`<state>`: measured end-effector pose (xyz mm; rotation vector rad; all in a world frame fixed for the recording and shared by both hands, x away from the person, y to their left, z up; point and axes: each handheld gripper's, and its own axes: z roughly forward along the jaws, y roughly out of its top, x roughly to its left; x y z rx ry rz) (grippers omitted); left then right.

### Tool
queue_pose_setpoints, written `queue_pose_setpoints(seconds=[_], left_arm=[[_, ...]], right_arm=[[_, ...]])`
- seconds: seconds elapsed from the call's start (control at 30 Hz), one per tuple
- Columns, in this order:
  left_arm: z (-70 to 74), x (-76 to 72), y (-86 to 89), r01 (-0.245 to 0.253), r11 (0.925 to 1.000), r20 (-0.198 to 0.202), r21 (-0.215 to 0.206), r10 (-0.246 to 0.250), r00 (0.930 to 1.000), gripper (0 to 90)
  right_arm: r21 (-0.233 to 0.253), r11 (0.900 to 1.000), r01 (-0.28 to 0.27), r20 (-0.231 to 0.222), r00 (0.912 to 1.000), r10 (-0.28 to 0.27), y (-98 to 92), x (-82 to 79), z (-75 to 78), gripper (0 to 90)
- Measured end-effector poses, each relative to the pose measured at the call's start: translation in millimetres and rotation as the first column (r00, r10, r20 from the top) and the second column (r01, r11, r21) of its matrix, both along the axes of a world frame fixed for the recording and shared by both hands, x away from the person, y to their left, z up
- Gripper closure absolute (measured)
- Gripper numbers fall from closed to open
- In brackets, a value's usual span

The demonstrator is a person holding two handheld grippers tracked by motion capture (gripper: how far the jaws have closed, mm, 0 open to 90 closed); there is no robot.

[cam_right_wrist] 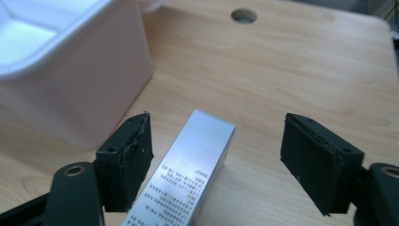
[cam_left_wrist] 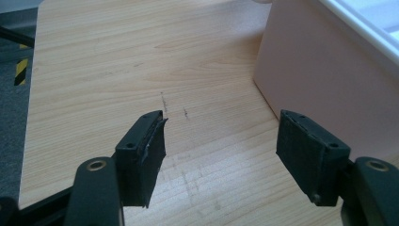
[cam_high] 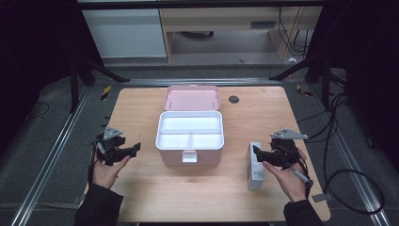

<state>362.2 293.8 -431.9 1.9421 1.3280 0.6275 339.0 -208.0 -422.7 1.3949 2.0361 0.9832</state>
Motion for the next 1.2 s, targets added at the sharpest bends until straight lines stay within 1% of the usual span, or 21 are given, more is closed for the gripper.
queue_pose_setpoints(seconds=[0.17, 0.23, 0.3, 0.37, 0.5, 0.6, 0.7, 0.8, 0.87, 0.93, 1.03, 1.13, 1.2], left_arm=[[0.3, 0.0, -0.2, 0.001, 1.0, -0.004, 0.005, -0.001, 1.0, 32.6], [0.1, 0.3, -0.4, 0.0, 1.0, -0.006, 0.007, 0.0, 1.0, 32.6], [0.1, 0.4, -1.0, 0.001, 0.9999, -0.007, 0.01, -0.001, 1.0, 32.6], [0.1, 0.4, -1.6, 0.002, 0.9999, -0.009, 0.01, -0.002, 1.0, 32.6], [-1.0, 1.0, -2.7, 0.004, 0.9999, -0.014, 0.014, -0.004, 0.9999, 32.6], [-2.4, 1.4, -3.3, 0.007, 0.9998, -0.021, 0.016, -0.007, 0.9998, 32.6], [-3.8, 1.8, -3.5, 0.011, 0.9997, -0.025, 0.02, -0.01, 0.9996, 32.6], [-4.6, 2.2, -3.5, 0.013, 0.9997, -0.031, 0.021, -0.013, 0.9994, 32.6], [-4.8, 2.3, -3.8, 0.014, 0.9996, -0.032, 0.023, -0.014, 0.9994, 32.7], [-4.7, 2.3, -4.3, 0.017, 0.9995, -0.035, 0.028, -0.016, 0.9993, 32.8], [-4.9, 2.0, -4.6, 0.019, 0.9993, -0.041, 0.032, -0.017, 0.999, 32.9], [-5.5, 1.9, -4.3, 0.02, 0.9992, -0.044, 0.034, -0.019, 0.9989, 32.9], [-5.7, 2.0, -4.3, 0.018, 0.9992, -0.044, 0.035, -0.016, 0.9989, 32.9]], right_arm=[[-0.018, 0.999, -0.042, -0.042, 0.9982, 0.042, 11.1, 3.9, -14.5, 28.5], [-0.031, 0.998, -0.055, -0.066, 0.9964, 0.053, 15.5, 5.9, -19.9, 29.1], [-0.051, 0.997, -0.06, -0.079, 0.9954, 0.056, 18.2, 7.3, -24.5, 30.5], [-0.058, 0.996, -0.062, -0.09, 0.9943, 0.057, 19.3, 8.8, -27.5, 31.3], [-0.072, 0.996, -0.058, -0.101, 0.9936, 0.051, 19.2, 10.9, -30.0, 36.7], [-0.059, 0.997, -0.052, -0.116, 0.9922, 0.045, 17.3, 12.3, -28.8, 41.3], [-0.043, 0.998, -0.048, -0.136, 0.9898, 0.042, 14.5, 16.0, -27.2, 49.4], [-0.048, 0.997, -0.059, -0.14, 0.9888, 0.052, 12.5, 19.5, -27.1, 54.4], [-0.051, 0.997, -0.062, -0.142, 0.9883, 0.054, 12.2, 19.9, -26.7, 54.2], [-0.051, 0.996, -0.068, -0.138, 0.9885, 0.061, 10.9, 18.2, -22.6, 49.4], [-0.056, 0.995, -0.088, -0.153, 0.985, 0.079, 8.3, 14.3, -17.9, 49.1], [-0.078, 0.993, -0.084, -0.18, 0.9812, 0.069, 6.0, 10.3, -20.2, 46.6], [-0.071, 0.994, -0.085, -0.219, 0.9734, 0.067, 4.8, 8.4, -25.1, 45.4]])
